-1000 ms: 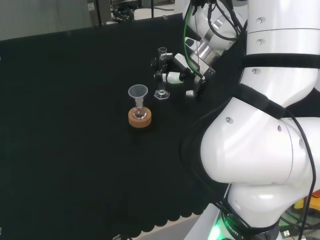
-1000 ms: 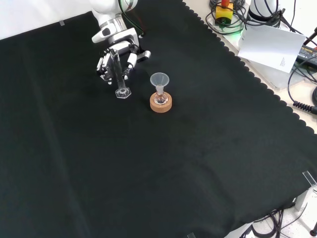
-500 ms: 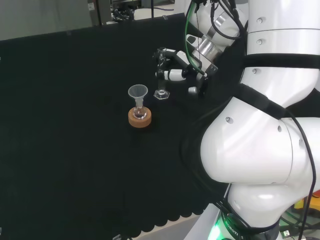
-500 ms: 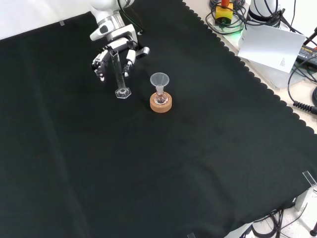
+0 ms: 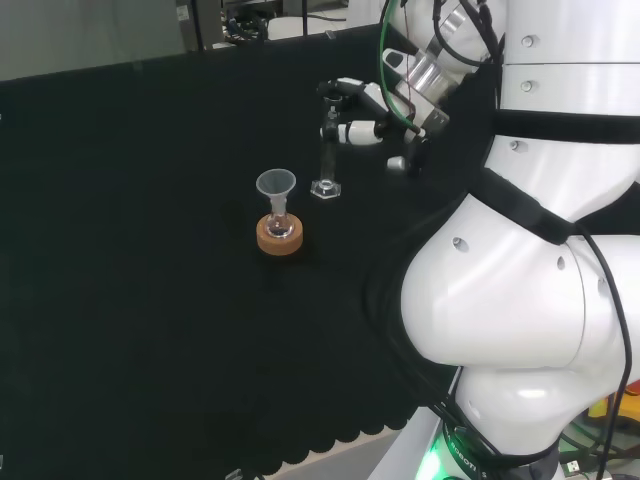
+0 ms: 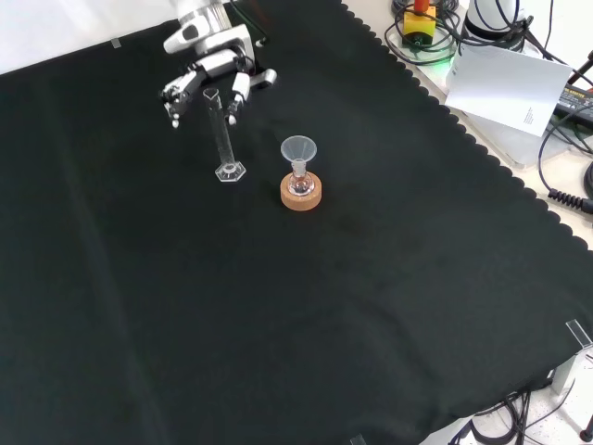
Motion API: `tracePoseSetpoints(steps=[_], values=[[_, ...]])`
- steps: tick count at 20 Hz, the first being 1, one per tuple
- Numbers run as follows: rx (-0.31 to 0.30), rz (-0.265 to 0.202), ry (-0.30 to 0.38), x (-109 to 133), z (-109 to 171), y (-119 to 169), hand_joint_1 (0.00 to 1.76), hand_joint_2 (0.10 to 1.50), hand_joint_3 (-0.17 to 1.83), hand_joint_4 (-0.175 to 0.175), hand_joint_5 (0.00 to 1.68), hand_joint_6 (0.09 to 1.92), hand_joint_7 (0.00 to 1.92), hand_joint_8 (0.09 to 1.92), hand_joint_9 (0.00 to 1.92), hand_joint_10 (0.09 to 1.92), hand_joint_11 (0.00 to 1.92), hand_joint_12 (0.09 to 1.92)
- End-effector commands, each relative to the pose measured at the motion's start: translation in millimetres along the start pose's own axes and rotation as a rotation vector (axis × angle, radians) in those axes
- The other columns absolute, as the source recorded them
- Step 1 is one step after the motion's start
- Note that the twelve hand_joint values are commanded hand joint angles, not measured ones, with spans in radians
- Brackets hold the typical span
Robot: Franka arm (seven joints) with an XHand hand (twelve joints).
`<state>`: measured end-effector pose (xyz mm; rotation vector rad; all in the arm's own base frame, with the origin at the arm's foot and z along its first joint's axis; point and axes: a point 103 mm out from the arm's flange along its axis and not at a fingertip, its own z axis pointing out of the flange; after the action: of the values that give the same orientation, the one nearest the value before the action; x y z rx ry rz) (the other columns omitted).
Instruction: Put the graduated cylinder back on the table.
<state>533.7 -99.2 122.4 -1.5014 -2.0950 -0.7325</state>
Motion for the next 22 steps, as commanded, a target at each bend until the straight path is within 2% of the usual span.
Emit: tracePoseSetpoints(steps=[1,5,12,16,22], values=[[-0.024,0.071,-0.124,21,-66,-24,0.79,0.94,-0.17,-0.081,0.37,0.32,0.20,0.73,0.64,0.09,0.08,1.48],[-0.056,0.075,-0.165,42,-100,-40,0.79,0.94,-0.17,-0.081,0.38,0.28,0.18,0.73,0.63,0.09,0.07,1.48],[-0.080,0.054,-0.234,100,-139,-62,0.78,0.94,-0.17,-0.078,0.38,0.25,0.17,0.73,0.63,0.09,0.07,1.48],[-0.069,0.058,-0.282,132,-151,-76,0.77,0.94,-0.17,-0.077,0.37,0.24,0.16,0.73,0.62,0.09,0.06,1.48],[-0.018,0.096,-0.358,170,-156,-92,0.76,0.94,-0.17,-0.074,0.35,0.21,0.15,0.73,0.62,0.09,0.06,1.48]])
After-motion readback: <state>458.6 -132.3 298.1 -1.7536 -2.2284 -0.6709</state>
